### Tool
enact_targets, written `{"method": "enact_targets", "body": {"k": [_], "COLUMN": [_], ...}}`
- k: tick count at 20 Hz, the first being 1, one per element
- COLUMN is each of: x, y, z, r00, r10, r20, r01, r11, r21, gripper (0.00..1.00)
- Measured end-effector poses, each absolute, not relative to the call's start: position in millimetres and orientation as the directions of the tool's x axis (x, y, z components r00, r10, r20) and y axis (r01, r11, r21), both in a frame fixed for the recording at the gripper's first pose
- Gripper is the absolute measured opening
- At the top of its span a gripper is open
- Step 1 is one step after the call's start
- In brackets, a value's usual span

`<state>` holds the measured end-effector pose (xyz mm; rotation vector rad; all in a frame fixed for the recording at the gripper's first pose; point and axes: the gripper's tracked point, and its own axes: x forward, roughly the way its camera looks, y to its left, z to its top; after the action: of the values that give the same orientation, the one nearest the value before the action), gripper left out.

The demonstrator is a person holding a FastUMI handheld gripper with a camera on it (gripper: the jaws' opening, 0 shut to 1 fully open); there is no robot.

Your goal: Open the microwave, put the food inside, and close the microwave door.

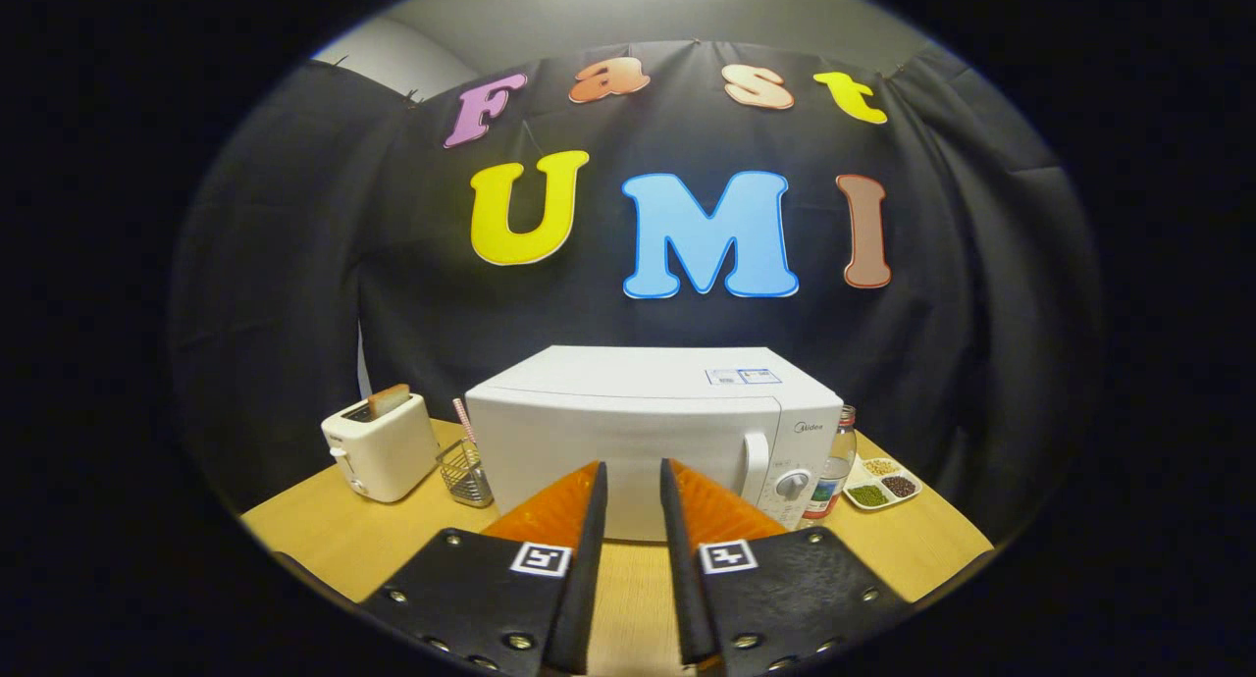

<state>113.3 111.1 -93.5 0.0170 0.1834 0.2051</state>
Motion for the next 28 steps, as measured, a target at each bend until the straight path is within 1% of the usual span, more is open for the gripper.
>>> {"method": "enact_targets", "body": {"k": [1,3,4,5,7,8,16,28], "x": [101.9,80.1,70.2,61.5,45.5,38.4,7.7,-2.7], "y": [108.7,108.4,108.2,107.2,102.4,101.8,92.7,86.1], "z": [-86.9,-78.5,-74.8,-72.3,-67.1,-65.1,-54.3,-31.2], "r00": [0.967,0.97,0.971,0.973,0.977,0.978,0.981,0.988], "r10": [0.201,0.202,0.204,0.203,0.189,0.185,0.178,0.153], "r20": [-0.159,-0.134,-0.122,-0.114,-0.096,-0.092,-0.074,-0.031], "r01": [-0.198,-0.199,-0.2,-0.2,-0.187,-0.182,-0.176,-0.15], "r11": [0.98,0.979,0.979,0.979,0.982,0.982,0.984,0.986], "r21": [0.032,0.039,0.041,0.038,0.037,0.041,0.029,0.074], "gripper": [0.44,0.46,0.52,0.73,0.98,0.97,0.97,0.97]}}
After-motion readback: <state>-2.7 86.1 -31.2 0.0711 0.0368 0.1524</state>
